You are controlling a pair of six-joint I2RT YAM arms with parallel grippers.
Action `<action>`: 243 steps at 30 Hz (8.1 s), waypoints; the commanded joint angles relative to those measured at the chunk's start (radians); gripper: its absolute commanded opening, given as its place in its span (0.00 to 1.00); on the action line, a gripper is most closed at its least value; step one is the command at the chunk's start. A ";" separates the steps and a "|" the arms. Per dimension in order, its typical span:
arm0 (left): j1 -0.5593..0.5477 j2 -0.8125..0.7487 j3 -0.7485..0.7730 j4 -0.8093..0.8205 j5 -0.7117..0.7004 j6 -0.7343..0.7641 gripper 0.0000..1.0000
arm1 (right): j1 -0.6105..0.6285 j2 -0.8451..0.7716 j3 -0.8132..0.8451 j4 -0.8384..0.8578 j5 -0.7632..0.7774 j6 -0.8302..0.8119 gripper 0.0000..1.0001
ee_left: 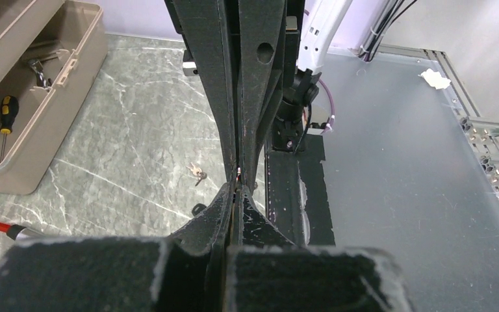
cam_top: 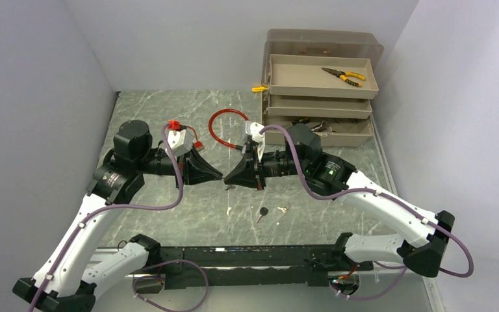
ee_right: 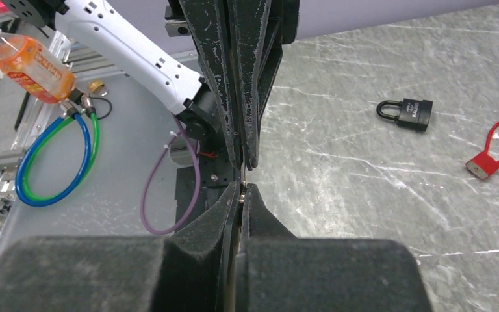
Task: Unlock with the key
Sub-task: Pick up the key from the center of the board, then move the lock to the center of the board, then pick up the lock from the center of the board.
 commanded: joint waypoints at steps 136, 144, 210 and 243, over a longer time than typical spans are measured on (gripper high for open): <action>-0.282 0.747 -0.040 -0.097 -0.824 0.088 0.43 | -0.362 -0.239 -0.142 -0.083 0.112 0.223 0.00; -0.190 0.644 0.031 -0.236 -0.673 0.355 0.75 | -0.375 -0.252 -0.162 -0.099 0.115 0.227 0.00; -0.159 0.327 0.059 -0.364 -0.587 1.253 0.00 | -0.428 -0.227 -0.028 -0.223 0.015 0.207 0.00; -0.160 -0.125 0.008 -0.184 -0.432 1.218 0.00 | -0.191 -0.012 0.228 -0.525 -0.103 0.003 0.00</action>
